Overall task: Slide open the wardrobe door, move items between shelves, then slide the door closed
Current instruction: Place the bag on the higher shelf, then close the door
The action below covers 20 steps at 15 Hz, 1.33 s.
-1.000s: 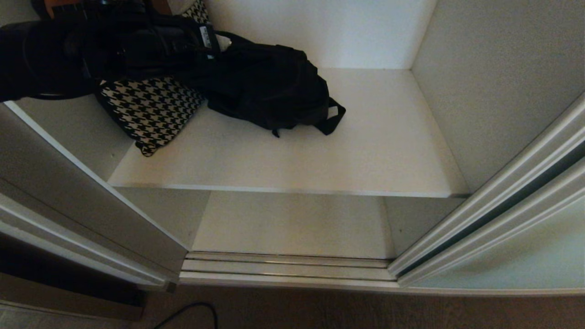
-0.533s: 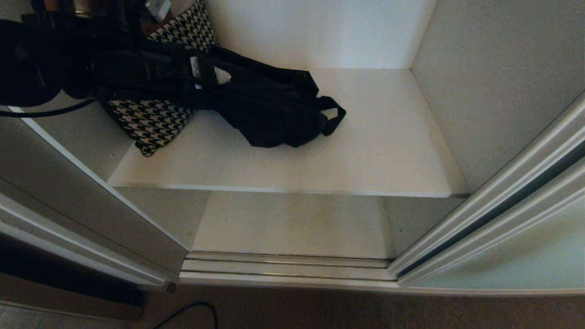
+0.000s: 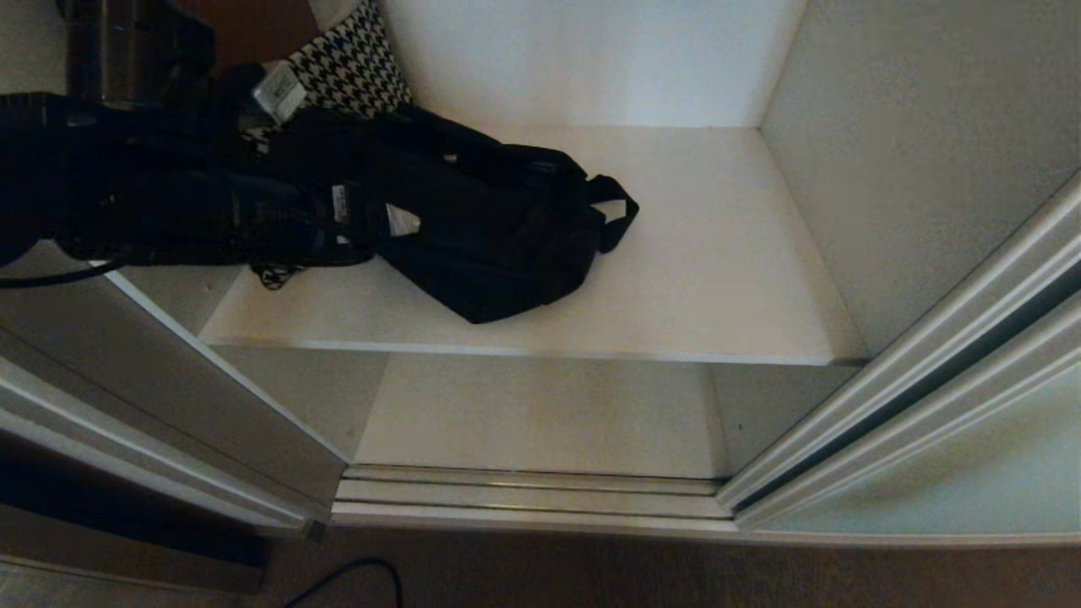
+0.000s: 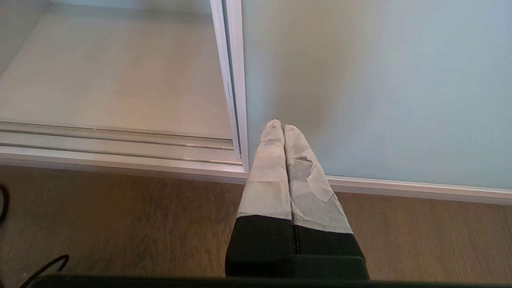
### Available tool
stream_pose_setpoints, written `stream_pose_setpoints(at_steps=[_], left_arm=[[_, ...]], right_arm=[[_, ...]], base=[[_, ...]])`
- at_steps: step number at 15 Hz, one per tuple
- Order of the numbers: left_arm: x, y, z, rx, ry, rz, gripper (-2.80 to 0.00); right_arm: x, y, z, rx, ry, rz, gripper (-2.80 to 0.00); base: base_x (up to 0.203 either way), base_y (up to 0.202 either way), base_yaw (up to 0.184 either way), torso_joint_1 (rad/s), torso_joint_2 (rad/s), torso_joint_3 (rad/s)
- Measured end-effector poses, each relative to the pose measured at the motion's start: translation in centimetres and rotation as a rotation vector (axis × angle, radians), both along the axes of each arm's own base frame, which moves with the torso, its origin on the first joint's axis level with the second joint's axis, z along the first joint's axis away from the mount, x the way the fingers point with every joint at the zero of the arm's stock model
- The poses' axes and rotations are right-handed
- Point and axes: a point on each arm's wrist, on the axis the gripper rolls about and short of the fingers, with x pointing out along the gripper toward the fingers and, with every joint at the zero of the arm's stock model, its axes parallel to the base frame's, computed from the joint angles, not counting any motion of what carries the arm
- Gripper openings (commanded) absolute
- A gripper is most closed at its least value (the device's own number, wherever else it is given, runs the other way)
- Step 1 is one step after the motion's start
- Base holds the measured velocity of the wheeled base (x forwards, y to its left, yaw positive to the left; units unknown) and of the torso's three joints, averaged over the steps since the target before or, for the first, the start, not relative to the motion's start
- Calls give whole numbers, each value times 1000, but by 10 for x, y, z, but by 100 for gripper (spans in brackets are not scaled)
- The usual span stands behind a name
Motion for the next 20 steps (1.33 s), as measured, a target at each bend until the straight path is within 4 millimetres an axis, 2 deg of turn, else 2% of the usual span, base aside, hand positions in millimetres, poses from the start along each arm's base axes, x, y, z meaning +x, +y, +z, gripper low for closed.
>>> stream_pose_setpoints(at_steps=[1,4,8,12,15,16,20], left_arm=[[-4,1,-1,0,5,-2,0],[-19,3,17,-45,-74,-38,0],[-30,5,-1,-28,2,-50,0],[-49,11,30,-70,-159,-54,0],[-68,14,40,-83,-193,-68,0],[-75,15,42,-82,-194,-73,-280],[-101,22,47,-73,-193,-79,-280]], right_arm=[[0,0,0,0,0,0,-280],[0,0,0,0,0,0,-280],[0,0,0,0,0,0,-280],[0,0,0,0,1,-1,-280],[0,0,0,0,0,0,-280],[0,0,0,0,0,0,-280],[0,0,0,0,1,0,-280]], base=[[0,0,0,0,0,0],[0,0,0,0,0,0],[0,0,0,0,0,0],[0,0,0,0,0,0],[0,0,0,0,0,0],[0,0,0,0,0,0],[0,0,0,0,0,0]])
